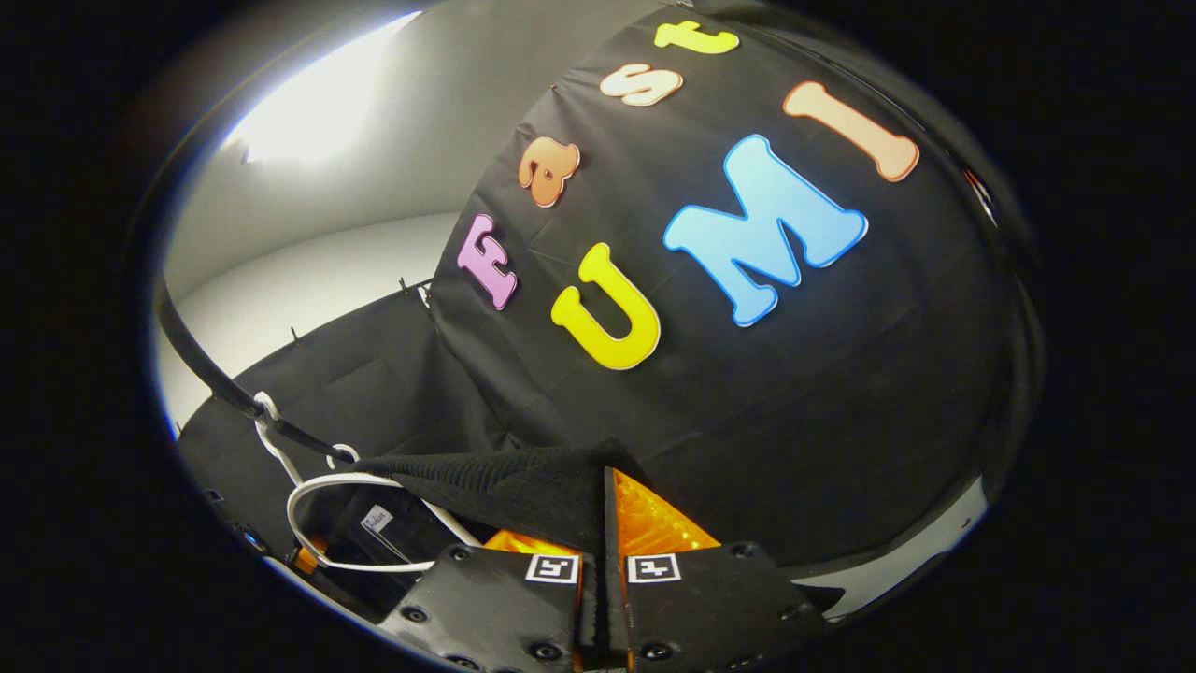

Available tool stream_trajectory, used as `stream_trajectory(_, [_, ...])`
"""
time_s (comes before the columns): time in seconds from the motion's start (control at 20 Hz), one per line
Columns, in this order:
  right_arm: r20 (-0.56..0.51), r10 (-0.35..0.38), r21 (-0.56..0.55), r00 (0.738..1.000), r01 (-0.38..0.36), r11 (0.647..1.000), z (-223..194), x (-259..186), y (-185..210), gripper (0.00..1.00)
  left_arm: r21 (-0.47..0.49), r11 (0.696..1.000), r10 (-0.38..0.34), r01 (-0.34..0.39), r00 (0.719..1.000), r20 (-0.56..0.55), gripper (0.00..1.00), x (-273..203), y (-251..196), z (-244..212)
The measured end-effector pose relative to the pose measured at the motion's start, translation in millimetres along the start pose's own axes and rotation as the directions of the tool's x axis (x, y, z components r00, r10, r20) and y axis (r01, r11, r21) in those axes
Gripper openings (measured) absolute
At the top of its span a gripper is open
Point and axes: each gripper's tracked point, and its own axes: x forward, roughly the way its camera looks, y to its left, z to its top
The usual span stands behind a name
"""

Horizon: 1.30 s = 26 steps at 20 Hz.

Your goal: Grasp the clothes on the hanger with both hands and then place them into the laundry hamper below.

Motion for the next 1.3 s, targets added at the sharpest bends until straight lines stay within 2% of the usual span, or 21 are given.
stream_trajectory(0.1, [0.025,0.011,-0.026,1.0,-0.01,1.0,11,6,6,0.05,-0.001,1.0,0.007,-0.007,1.0,0.013,0.05,-5,9,11])
stream_trajectory(0.25, [-0.017,0.024,0.026,1.0,-0.024,0.999,-5,15,1,0.05,-0.013,1.0,0.007,-0.007,1.0,0.004,0.05,-3,11,3])
stream_trajectory(0.35, [-0.068,-0.02,0.016,0.997,0.021,1.0,-22,19,-15,0.05,-0.035,0.999,0.0,-0.001,1.0,-0.011,0.05,2,6,-8])
stream_trajectory(0.6, [-0.132,-0.061,-0.026,0.989,0.058,0.998,-56,7,-33,0.05,-0.082,0.996,0.014,-0.017,0.999,-0.043,0.05,6,2,-38])
stream_trajectory(0.65, [-0.145,-0.071,-0.037,0.987,0.067,0.997,-64,1,-35,0.01,-0.086,0.996,0.021,-0.026,0.999,-0.05,0.05,5,-1,-47])
stream_trajectory(0.8, [-0.174,-0.093,-0.053,0.98,0.085,0.995,-85,-14,-37,0.09,-0.102,0.994,0.038,-0.045,0.997,-0.071,0.05,1,-3,-67])
stream_trajectory(0.95, [-0.188,-0.118,-0.081,0.975,0.104,0.991,-98,-30,-37,0.05,-0.11,0.993,0.038,-0.049,0.994,-0.1,0.05,-30,-3,-80])
stream_trajectory(1.3, [-0.183,-0.189,-0.126,0.965,0.168,0.978,-131,-86,-28,0.05,-0.128,0.992,-0.013,-0.002,0.994,-0.112,0.05,-52,-32,-95])
